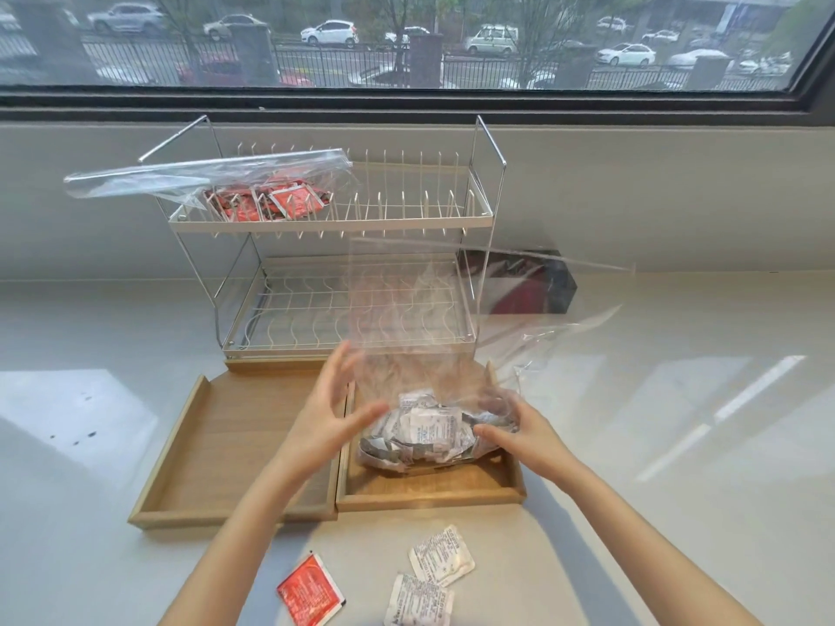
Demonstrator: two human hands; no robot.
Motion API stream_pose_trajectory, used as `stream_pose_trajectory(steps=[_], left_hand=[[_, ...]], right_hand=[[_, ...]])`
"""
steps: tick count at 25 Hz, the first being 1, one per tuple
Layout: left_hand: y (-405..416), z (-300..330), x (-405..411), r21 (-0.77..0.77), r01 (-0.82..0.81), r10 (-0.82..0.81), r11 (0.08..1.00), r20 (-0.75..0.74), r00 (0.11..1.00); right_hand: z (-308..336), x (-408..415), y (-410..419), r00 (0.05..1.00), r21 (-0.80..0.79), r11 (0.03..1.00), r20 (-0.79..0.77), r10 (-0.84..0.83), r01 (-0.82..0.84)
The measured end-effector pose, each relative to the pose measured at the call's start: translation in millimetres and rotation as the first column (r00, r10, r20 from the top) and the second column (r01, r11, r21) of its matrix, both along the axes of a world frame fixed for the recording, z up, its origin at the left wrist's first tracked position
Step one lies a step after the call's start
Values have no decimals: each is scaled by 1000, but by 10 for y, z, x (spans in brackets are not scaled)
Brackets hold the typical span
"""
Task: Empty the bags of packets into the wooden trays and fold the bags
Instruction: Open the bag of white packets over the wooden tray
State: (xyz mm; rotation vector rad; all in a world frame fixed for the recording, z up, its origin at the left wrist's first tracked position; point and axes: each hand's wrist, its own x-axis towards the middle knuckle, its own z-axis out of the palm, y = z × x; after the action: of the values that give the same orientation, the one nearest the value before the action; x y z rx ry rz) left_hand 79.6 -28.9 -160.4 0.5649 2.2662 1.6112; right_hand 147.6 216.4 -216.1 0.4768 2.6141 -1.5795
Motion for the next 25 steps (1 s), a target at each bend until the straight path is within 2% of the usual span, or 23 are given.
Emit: stream_pose_trajectory(steps=[3,6,9,12,14,16,18,20,23,25], left_hand=[[29,-507,83,-230,99,-83,968,77,994],[66,-832,115,-372,44,-67,927,-50,996],[107,-900,116,-388,-22,-14,922,-90,996],[139,-832,102,-406,-66,36,912,-82,996],[173,-802,72,-426,-93,58,900,-94,994],[191,-766,48,-434,-124,104,892,-69,992],[161,-742,31,-350,-147,171,925,38,985],[98,-695,19,-163,-159,193,974,219,956],[17,-582,22,166,-195,82,967,522,849],[7,-505,92,224,-174,11,959,582,813]], right_hand=[[-19,6,-36,1000,18,1000,9,-23,23],[-21,13,-55,998,65,998,66,23,-27],[-27,35,-22,977,166,969,142,160,-183],[-78,20,-20,977,454,866,138,163,-209],[-58,2,-78,989,476,867,94,116,-147],[-46,-19,-121,997,428,901,43,63,-75],[-9,-8,-111,1000,340,940,-17,-14,19],[75,16,-56,994,226,969,-63,-88,100],[212,82,38,984,-46,986,-71,-162,159],[240,156,48,984,-110,982,-68,-164,156]])
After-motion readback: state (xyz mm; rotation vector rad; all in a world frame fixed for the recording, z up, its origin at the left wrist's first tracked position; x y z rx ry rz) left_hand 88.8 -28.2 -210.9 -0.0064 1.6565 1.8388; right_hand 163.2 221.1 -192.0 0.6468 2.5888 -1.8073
